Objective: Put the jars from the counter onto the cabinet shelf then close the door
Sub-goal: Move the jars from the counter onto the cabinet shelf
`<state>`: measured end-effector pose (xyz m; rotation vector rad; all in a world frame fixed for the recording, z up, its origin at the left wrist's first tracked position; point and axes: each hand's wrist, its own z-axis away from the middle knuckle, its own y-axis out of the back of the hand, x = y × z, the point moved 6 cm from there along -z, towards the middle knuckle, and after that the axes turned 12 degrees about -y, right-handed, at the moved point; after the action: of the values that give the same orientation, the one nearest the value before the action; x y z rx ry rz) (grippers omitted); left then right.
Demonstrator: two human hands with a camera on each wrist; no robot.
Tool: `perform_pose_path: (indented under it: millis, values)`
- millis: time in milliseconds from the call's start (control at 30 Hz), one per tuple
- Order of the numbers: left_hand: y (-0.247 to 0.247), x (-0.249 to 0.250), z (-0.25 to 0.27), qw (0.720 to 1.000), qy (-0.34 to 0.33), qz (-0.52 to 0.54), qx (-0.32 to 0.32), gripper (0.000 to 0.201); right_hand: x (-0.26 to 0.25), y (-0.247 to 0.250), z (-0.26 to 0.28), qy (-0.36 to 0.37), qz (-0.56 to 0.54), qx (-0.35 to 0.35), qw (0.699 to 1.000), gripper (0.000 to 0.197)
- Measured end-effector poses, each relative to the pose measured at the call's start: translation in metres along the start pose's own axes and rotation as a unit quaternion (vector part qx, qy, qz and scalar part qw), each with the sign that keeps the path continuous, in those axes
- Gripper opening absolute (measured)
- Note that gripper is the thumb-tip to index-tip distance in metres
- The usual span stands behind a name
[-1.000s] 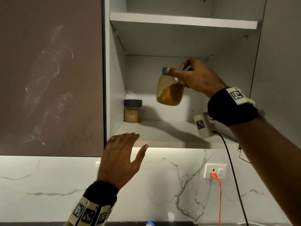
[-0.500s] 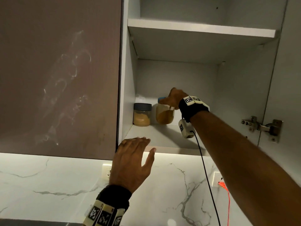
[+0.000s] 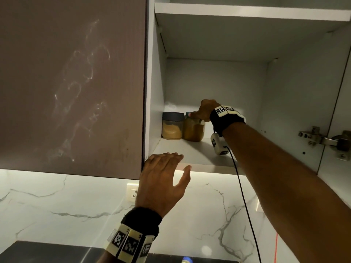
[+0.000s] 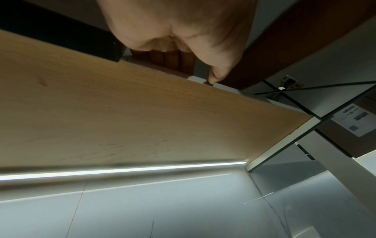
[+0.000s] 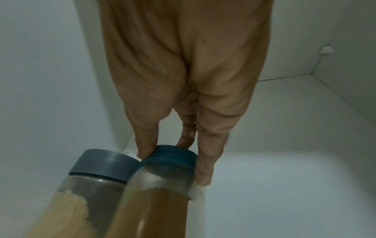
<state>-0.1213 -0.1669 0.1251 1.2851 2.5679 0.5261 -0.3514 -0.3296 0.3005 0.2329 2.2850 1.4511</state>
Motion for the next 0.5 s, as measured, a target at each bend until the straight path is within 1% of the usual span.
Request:
perform_pose_path:
  millis: [67,167,200,300,400,467,500]
  values:
    - [0.000,0.000,0.000,1.000,0.001,-0.003,-0.004,0.043,0.002,-0.001,-0.004,0.004,0.003,-0.016,1.000,0.052]
    - [0.001,0.001,0.000,1.000,-0.006,-0.010,-0.002,0.043,0.004,0.001,0.004,0.022,0.015,-0.041,0.999,0.039]
    - [0.003,0.002,-0.002,1.000,-0.012,-0.013,0.002,0.042,0.003,0.006,0.007,0.028,0.026,-0.037,0.999,0.041]
    - [0.005,0.005,-0.003,1.000,-0.024,-0.018,0.005,0.041,-0.001,0.016,0.024,0.064,0.071,-0.006,0.995,0.052]
    - [0.003,0.007,0.001,0.999,-0.031,-0.029,-0.009,0.041,0.002,0.031,0.055,0.082,0.064,0.031,0.994,0.057]
    - [0.003,0.007,0.000,0.998,-0.039,-0.040,-0.021,0.042,0.002,0.049,0.084,0.099,0.008,0.066,0.993,0.053]
    - [0.002,0.008,0.001,0.998,-0.038,-0.040,-0.029,0.043,0.007,0.056,0.098,0.109,-0.051,0.087,0.989,0.050]
